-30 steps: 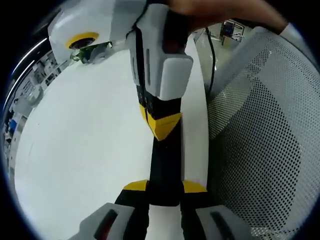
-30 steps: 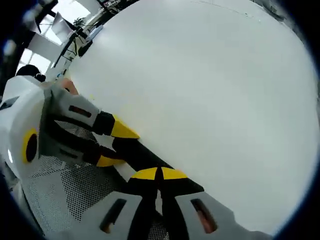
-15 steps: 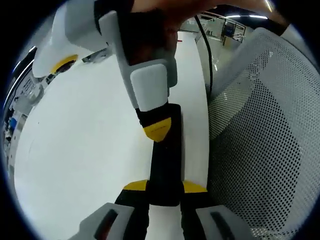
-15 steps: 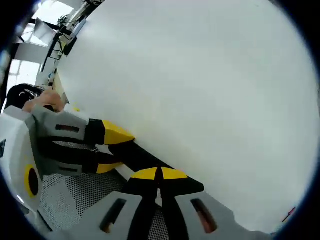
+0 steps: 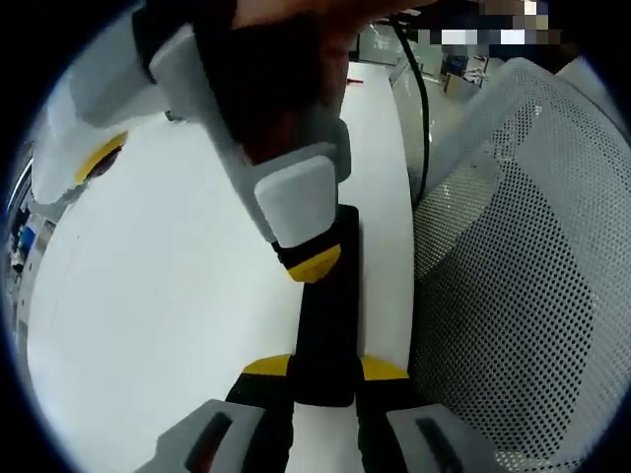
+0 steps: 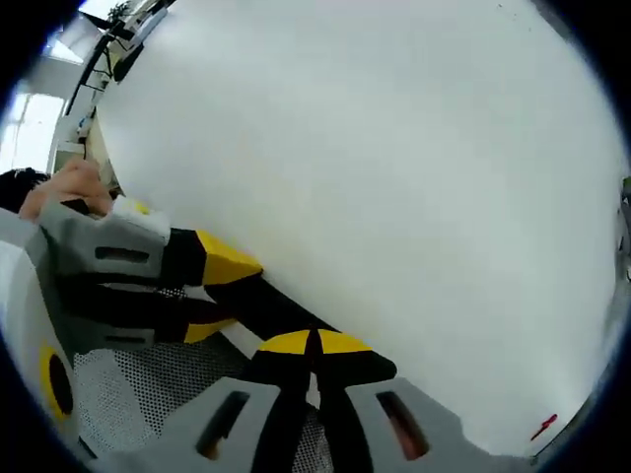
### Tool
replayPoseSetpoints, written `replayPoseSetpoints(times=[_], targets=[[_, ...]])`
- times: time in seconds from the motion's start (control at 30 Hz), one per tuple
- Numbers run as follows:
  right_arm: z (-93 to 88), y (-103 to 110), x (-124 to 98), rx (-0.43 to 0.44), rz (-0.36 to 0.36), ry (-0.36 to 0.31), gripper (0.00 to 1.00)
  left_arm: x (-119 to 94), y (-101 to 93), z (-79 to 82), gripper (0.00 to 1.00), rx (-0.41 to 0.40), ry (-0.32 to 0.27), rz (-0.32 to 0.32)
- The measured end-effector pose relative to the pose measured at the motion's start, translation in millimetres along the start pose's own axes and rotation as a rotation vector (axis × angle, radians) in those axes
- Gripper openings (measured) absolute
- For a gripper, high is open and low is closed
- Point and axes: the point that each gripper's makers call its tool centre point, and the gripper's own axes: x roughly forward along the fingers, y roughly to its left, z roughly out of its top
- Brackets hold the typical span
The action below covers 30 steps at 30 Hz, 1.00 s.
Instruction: Press the specified remote control buttons in sequence, fully releasing each button before pressing the next.
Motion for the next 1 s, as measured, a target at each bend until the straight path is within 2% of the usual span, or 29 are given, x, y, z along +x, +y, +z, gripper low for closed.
replayPoseSetpoints(times=[0.13,0.3,0.43,0.47,0.83,0.87,0.93,1.0], targets=[[-0.3,0.6,-0.6,-0.036,0.023,-0.072,0.0,-0.2,-0.3,0.0,0.23,0.001,0.0,-0.001],[-0.9,-0.4,-1.4,-0.052,0.042,-0.125,0.0,-0.3,-0.4,0.4,0.23,-0.005,-0.001,0.001],[-8.2,4.1,-1.4,-0.084,0.056,-0.125,0.0,-0.4,-0.4,0.4,0.23,-0.007,-0.003,0.001],[-5.5,2.6,-1.9,-0.103,0.043,-0.153,0.0,-0.5,-0.5,0.4,0.23,-0.006,-0.002,0.001],[-8.7,5.8,-2.2,-0.218,0.005,-0.19,0.0,-1.1,-0.4,0.6,0.23,-0.003,-0.001,-0.001],[-7.9,9.4,-2.7,-0.229,0.024,-0.202,0.0,-1.1,-0.2,0.7,0.23,-0.003,-0.001,0.0],[-6.8,12.6,-2.5,-0.218,0.039,-0.22,0.0,-1.0,-0.2,0.7,0.23,-0.003,-0.002,0.0],[-6.2,10.9,-1.8,-0.222,0.02,-0.237,0.0,-0.9,-0.2,0.8,0.23,-0.004,-0.003,0.001]])
